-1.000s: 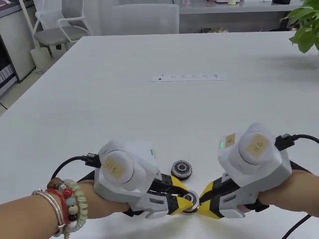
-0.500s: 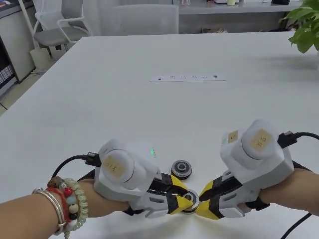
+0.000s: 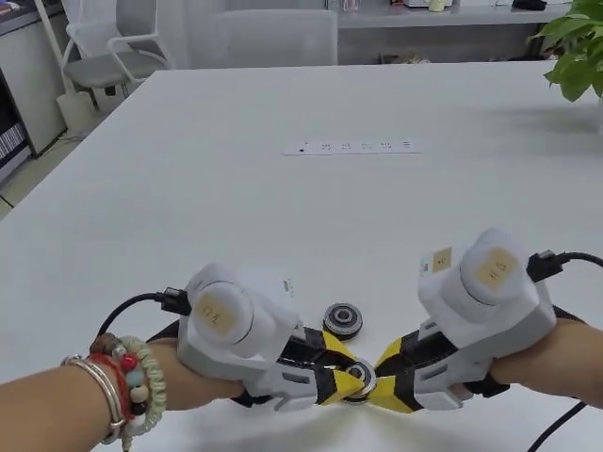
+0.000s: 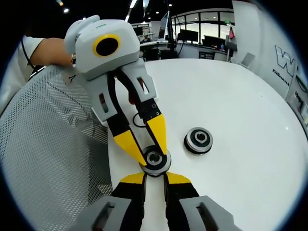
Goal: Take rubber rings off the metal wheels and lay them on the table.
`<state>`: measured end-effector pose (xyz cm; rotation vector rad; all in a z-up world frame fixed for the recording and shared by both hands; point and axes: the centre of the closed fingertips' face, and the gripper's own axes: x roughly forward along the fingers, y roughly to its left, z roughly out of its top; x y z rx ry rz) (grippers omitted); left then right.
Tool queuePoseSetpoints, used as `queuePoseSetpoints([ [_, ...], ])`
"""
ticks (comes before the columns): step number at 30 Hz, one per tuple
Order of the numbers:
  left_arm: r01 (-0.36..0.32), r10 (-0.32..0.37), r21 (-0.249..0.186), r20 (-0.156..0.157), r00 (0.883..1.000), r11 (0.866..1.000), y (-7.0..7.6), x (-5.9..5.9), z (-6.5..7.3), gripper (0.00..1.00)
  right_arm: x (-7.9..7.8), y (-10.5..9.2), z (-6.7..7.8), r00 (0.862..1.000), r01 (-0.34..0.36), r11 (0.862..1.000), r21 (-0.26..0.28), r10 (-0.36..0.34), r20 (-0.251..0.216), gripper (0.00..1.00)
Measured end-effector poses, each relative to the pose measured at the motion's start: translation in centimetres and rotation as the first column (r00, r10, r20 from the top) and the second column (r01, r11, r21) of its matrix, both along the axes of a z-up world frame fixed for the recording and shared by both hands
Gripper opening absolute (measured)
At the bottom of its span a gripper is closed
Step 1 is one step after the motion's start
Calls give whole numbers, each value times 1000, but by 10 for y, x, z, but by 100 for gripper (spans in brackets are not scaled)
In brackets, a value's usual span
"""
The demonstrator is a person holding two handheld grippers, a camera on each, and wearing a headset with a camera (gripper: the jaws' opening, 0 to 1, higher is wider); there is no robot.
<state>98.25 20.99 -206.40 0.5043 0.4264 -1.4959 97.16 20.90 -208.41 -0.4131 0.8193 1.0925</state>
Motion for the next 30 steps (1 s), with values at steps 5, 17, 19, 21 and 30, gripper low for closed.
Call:
queuePoseSetpoints([
  [5, -5, 5, -2, -2, 1000, 1000, 0, 0, 0, 9, -1, -3, -2, 1000, -4, 1000, -10, 4, -5, 0],
  [17, -4, 4, -5, -5, 1000, 1000, 1, 0, 0, 9, -2, 5, -2, 997, 55, 998, 24, -54, -51, 22],
  [19, -5, 5, -4, -5, 1000, 1000, 1, 0, 0, 9, -1, 9, -2, 998, 54, 998, 33, -53, -40, 26],
  [21, -5, 5, -5, -5, 1000, 1000, 1, 0, 0, 9, 2, 10, -2, 997, 67, 997, 44, -66, -36, 27],
  [30, -5, 5, -7, -8, 1000, 1000, 0, 0, 0, 9, 2, 6, 1, 999, 44, 997, 58, -43, -26, 19],
])
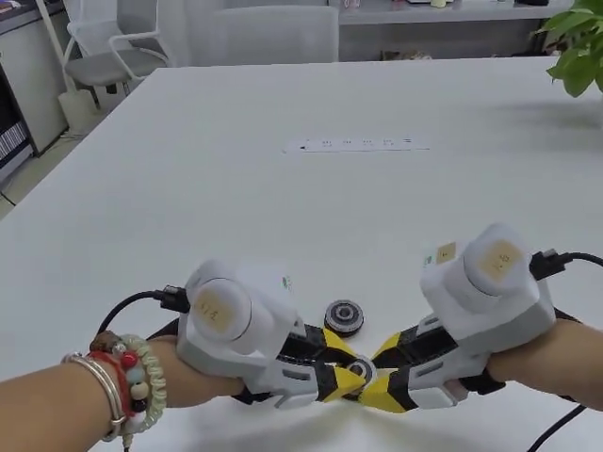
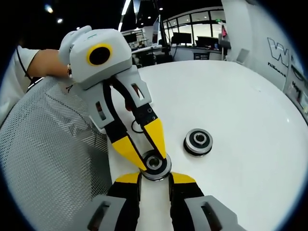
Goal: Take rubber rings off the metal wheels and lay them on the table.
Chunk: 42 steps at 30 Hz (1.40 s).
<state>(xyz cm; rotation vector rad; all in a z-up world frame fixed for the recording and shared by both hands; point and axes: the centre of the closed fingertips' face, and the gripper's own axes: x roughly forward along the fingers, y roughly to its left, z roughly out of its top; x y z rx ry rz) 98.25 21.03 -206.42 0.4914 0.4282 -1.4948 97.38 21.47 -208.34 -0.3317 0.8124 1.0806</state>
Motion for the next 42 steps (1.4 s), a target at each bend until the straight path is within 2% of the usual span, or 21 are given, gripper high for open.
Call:
queuePoseSetpoints([
  [3, -1, 1, -1, -2, 1000, 1000, 0, 0, 0, 9, 0, -1, 0, 1000, -3, 1000, 0, 3, 0, 17],
  [5, -2, 2, -2, -4, 1000, 1000, 0, 1, 0, 9, 0, -5, -2, 1000, -20, 999, -30, 20, 9, 12],
  [7, -3, 3, -3, -4, 1000, 1000, 0, 1, 0, 9, -1, -5, -2, 1000, -12, 1000, -15, 12, -1, 10],
  [12, -5, 5, -4, -6, 1000, 1000, 0, 1, 0, 9, 0, -5, -2, 1000, -17, 1000, -20, 17, 1, 8],
  [13, -4, 4, -5, -6, 1000, 1000, 0, 1, 0, 9, 0, -7, -2, 1000, -16, 1000, -24, 16, 0, 6],
  [14, -4, 4, -5, -6, 1000, 1000, 0, 1, 0, 9, 4, -10, -3, 1000, -6, 999, -43, 7, 23, 0],
  [16, -5, 5, -5, -7, 1000, 1000, 0, 1, 0, 9, 3, -8, -2, 1000, 4, 1000, -25, -4, -2, 0],
  [20, -5, 4, -5, -6, 1000, 1000, 0, 1, 0, 9, 2, -8, -2, 1000, -6, 999, -36, 6, 9, 0],
  [24, -4, 4, -4, -5, 1000, 1000, 0, 1, 0, 9, 3, -9, -2, 999, 28, 999, -30, -29, -17, 0],
  [26, -4, 4, -4, -5, 1000, 1000, 0, 1, 0, 9, 3, -10, -1, 997, 60, 998, -24, -61, -52, 0],
  [31, -2, 2, -2, -3, 1000, 1000, 0, 1, 0, 9, 2, -12, 1, 995, 76, 997, -16, -77, -68, 0],
  [36, 2, -2, -1, 5, 1000, 1000, 0, 1, 0, 9, 2, -12, 2, 996, 72, 997, -15, -73, -60, 0],
  [39, 2, -2, -2, 4, 1000, 1000, 0, 1, 0, 9, 0, -10, 0, 999, 31, 999, -22, -31, -19, 0],
  [41, 1, -1, -3, 2, 1000, 1000, 0, 1, 0, 9, -5, -5, -1, 999, 18, 1000, -6, -19, -47, 5],
  [42, 0, 0, -3, 2, 1000, 1000, 0, 1, 0, 9, -8, -5, -3, 998, 15, 1000, -18, -16, -59, 10],
])
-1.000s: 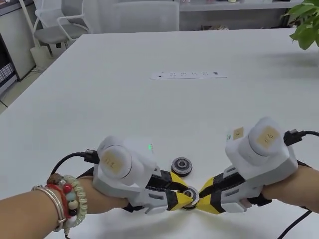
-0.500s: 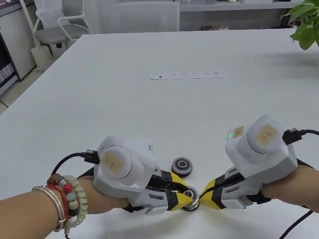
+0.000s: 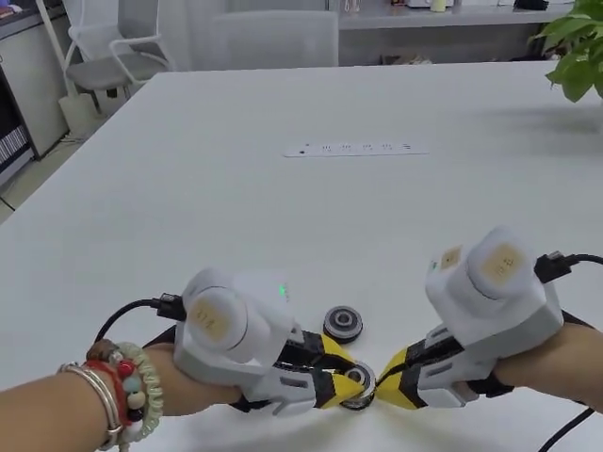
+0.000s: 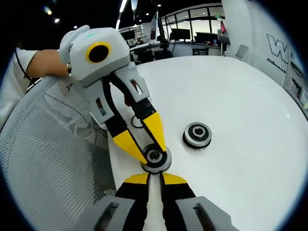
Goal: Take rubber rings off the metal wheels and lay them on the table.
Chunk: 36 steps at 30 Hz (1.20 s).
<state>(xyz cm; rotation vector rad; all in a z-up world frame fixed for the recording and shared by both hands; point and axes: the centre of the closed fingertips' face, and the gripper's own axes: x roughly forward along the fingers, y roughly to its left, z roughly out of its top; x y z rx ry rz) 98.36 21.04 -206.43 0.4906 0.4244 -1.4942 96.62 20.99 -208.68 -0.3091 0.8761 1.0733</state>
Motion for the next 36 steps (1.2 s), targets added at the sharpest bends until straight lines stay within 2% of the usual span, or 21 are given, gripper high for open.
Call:
queuePoseSetpoints([
  [2, 0, 0, -1, 0, 1000, 1000, 0, 0, 0, 9, 4, 2, 0, 999, -4, 1000, 2, 4, 39, 20],
  [3, -1, 1, -1, -1, 1000, 1000, 0, 0, 0, 9, 5, 2, 1, 999, -2, 1000, 1, 2, 34, 22],
  [7, -2, 2, -2, -2, 1000, 1000, 0, 0, 0, 9, 11, 9, 8, 998, 59, 995, 77, -61, 18, 26],
  [9, -2, 2, -2, -4, 1000, 1000, 0, 0, 0, 9, 13, 8, 9, 997, 72, 993, 90, -73, 11, 27],
  [12, -2, 2, -2, -4, 1000, 1000, 0, 0, 0, 9, 13, 8, 8, 997, 75, 992, 97, -76, 10, 24],
  [15, -2, 2, -3, -4, 1000, 1000, 0, 0, 0, 9, 11, 8, 5, 998, 23, 998, 65, -27, 55, 24],
  [19, -3, 3, -3, -3, 1000, 1000, 0, 0, 0, 9, 11, 7, 6, 998, 14, 998, 66, -18, 61, 23],
  [22, -3, 3, -4, -3, 1000, 1000, 0, 0, 0, 9, 9, 5, 2, 997, -14, 999, 34, 12, 79, 21],
  [29, -10, 10, -8, -10, 1000, 1000, 0, 1, 0, 9, 9, 2, 3, 999, 2, 1000, 31, -4, 46, 15],
  [33, -14, 14, -9, -13, 1000, 1000, 0, 1, 0, 8, 8, 0, 3, 999, -3, 1000, 23, 2, 47, 12],
  [36, -19, 19, -8, -14, 1000, 1000, 1, 2, 0, 8, 8, -2, 3, 998, -12, 1000, 17, 11, 55, 3],
])
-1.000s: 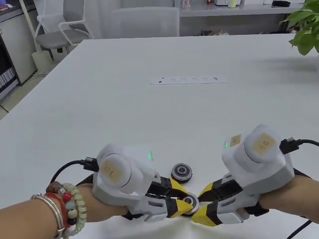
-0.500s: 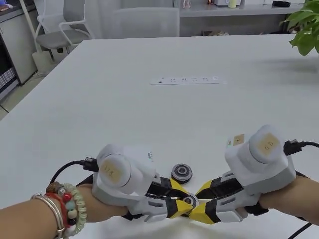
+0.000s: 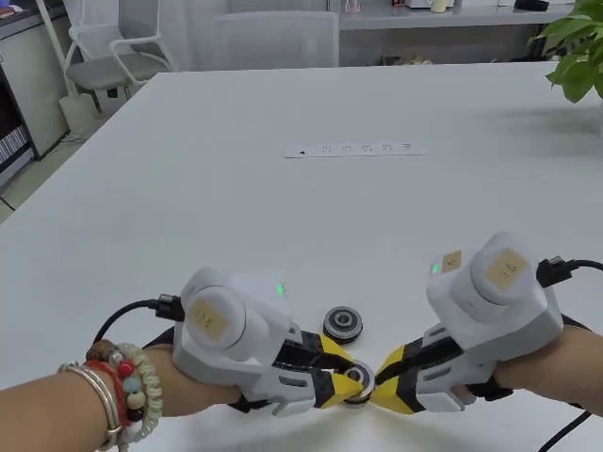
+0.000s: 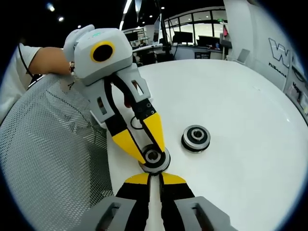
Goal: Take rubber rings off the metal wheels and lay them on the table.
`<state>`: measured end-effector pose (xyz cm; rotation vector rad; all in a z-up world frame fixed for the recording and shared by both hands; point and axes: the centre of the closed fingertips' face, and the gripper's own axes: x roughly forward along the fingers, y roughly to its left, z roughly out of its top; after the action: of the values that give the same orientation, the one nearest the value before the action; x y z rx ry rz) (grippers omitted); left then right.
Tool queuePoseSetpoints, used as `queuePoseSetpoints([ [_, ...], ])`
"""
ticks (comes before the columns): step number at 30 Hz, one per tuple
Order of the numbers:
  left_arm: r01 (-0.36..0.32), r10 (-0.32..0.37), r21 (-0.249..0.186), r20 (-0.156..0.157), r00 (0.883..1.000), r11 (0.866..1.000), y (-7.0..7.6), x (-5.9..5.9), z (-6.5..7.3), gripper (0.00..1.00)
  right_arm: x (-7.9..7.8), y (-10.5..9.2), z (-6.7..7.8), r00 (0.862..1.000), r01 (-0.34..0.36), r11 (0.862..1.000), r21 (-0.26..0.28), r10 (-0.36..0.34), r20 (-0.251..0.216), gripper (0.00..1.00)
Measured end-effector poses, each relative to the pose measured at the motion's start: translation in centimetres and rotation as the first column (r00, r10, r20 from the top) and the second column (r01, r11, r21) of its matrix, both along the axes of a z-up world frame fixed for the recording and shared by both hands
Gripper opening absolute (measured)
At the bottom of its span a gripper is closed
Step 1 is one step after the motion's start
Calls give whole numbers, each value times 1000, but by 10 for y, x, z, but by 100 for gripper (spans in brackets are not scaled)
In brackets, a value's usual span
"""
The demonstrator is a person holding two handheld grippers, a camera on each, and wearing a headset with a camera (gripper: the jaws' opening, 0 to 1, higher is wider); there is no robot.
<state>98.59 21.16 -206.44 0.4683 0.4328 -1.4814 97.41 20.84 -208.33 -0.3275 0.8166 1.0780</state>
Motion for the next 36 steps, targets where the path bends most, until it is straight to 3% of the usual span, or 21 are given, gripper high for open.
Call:
queuePoseSetpoints([
  [8, -3, 3, 3, 6, 1000, 1000, 1, 0, 0, 8, 4, -3, 0, 999, 37, 999, -15, -37, 1, 0],
  [10, -3, 3, 3, 6, 1000, 1000, 1, 0, 0, 8, 18, -6, 3, 994, 104, 995, -9, -104, 30, 0],
  [12, -1, 1, 4, 9, 1000, 1000, 0, 0, 0, 8, 23, -6, 10, 987, 164, 986, 39, -164, 1, 0],
  [15, 3, -3, 4, 10, 1000, 1000, 0, 0, 0, 8, 19, -7, 12, 989, 146, 988, 54, -145, -13, 0],
  [21, 8, -8, 1, 12, 1000, 1000, 0, 0, 0, 9, 5, -7, 2, 998, 65, 998, 5, -65, -10, 1],
  [24, 9, -9, 1, 12, 1000, 1000, 0, 0, 0, 9, 1, -2, 1, 999, 34, 999, -4, -34, -7, 12],
  [30, 9, -9, 0, 11, 1000, 1000, 0, 0, 0, 9, -1, 9, -2, 1000, 7, 1000, 9, -7, 9, 25],
  [33, 8, -8, 0, 11, 1000, 1000, 0, 0, 0, 9, 1, 9, 0, 1000, 4, 1000, 7, -4, 27, 23],
  [36, 7, -7, 0, 10, 1000, 1000, 0, 0, 0, 9, 2, 5, 2, 1000, 8, 1000, 14, -8, 12, 19],
])
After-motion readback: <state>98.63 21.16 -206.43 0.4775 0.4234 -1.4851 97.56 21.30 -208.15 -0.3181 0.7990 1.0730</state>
